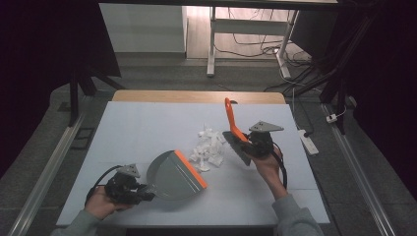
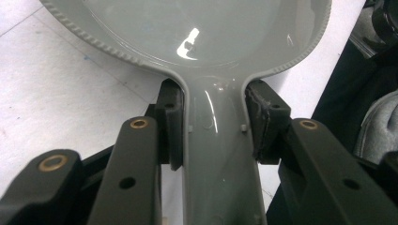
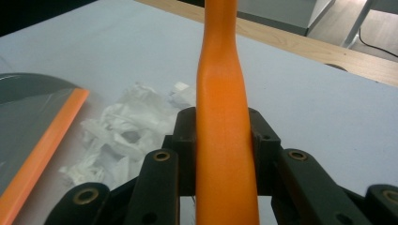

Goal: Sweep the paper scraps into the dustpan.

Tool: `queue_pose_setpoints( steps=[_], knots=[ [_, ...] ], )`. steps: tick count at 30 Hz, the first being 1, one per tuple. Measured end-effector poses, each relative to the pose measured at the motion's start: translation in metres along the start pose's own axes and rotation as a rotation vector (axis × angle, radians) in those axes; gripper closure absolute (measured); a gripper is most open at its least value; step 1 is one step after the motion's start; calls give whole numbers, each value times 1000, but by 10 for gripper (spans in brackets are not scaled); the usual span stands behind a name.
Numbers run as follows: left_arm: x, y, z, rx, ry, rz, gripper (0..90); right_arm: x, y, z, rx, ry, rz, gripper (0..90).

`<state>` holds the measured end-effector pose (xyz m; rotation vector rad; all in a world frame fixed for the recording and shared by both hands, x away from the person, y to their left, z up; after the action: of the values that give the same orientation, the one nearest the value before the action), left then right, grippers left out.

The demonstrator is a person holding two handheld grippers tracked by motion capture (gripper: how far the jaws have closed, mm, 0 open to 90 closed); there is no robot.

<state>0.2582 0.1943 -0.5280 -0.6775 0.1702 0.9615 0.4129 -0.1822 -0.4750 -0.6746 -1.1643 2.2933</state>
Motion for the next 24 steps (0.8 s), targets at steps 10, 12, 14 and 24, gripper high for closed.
queue_pose_setpoints(
  steps=[10,12,14,24],
  knots=[
    [2,-1,-1,8,0,-6,614,-18,-6,-22,31,32,-36,702],
    [1,-2,-2,10,4,-7,614,-23,-7,-27,34,39,-45,702],
    [1,-2,-2,13,2,-9,614,-27,-7,-31,41,41,-59,702],
    [2,-1,-1,10,1,-7,614,-37,-10,-50,78,50,-70,702]
  ],
)
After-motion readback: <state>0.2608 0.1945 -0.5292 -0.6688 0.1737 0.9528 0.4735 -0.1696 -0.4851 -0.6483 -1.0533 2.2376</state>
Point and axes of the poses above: each handheld gripper's, and its own axes: z roughly backward along the jaws, y roughly out of its underside, x roughly to its left, the point moved 3 cm from there along -z, roughly forward along the jaws, and after that the axes turned 15 degrees about z, right-handed, at the moved point
